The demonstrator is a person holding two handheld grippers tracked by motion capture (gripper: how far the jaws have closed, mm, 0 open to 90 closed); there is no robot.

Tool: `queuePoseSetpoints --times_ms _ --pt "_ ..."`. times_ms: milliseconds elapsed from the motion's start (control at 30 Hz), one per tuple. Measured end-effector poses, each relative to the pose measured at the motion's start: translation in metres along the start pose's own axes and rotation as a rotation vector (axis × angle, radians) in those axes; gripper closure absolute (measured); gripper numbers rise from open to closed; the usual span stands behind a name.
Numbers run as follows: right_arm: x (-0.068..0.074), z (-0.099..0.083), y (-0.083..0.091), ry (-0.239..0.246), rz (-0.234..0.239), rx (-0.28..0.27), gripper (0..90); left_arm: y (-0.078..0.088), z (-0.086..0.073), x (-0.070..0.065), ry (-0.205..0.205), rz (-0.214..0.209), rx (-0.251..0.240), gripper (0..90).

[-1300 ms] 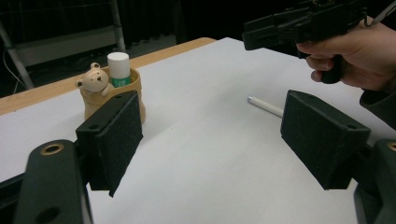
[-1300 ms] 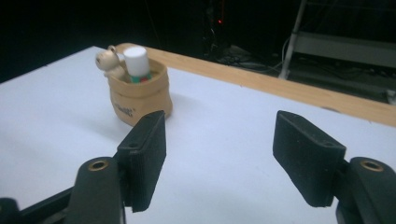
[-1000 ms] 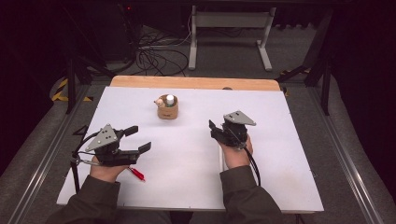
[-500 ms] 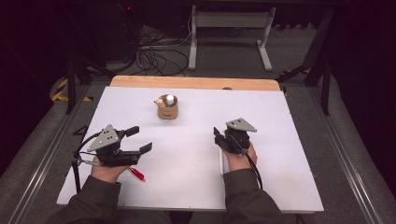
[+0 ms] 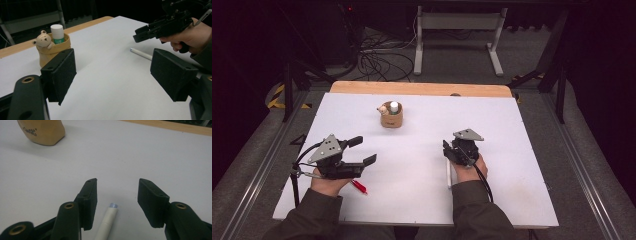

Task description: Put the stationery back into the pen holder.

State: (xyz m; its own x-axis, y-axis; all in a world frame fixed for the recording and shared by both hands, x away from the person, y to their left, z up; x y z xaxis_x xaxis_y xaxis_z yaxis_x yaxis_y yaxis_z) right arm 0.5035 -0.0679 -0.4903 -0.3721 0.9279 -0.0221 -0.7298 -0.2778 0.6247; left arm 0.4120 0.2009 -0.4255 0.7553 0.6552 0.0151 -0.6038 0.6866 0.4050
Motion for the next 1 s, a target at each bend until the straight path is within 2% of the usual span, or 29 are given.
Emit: queuePoseSetpoints --times_ms 333,533,833,1000 --pt "0.003 -0.012 -0.012 -0.011 0.031 0.092 52.3 -0.001 -0.001 -0.001 -0.002 -0.003 0.004 21.6" --pt "0.004 -0.018 -0.017 -0.01 0.033 0.133 52.8 -0.003 -0.001 -0.003 -0.006 -0.007 0.01 21.6" --pt "0.005 -0.024 -0.022 -0.011 0.032 0.171 54.6 -0.002 -0.001 -0.003 0.002 -0.009 0.006 21.6" --pt "0.004 -0.028 -0.026 -0.004 0.009 0.175 57.3 -0.002 0.0 -0.002 -0.002 0.001 0.003 21.6"
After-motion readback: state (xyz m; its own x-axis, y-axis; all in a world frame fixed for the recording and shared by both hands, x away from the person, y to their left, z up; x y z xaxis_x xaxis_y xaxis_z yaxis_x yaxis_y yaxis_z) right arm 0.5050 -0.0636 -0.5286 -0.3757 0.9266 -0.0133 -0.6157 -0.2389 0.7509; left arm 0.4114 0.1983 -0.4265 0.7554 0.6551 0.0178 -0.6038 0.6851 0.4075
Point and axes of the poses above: each handheld gripper's, and its own axes: y roughly backward along the jaws, z roughly out of its top, x roughly to its left, the point moved 10 cm from there along -y, roughly forward along the jaws, and after that the axes turned 7 degrees about x, right-handed, at the moved point
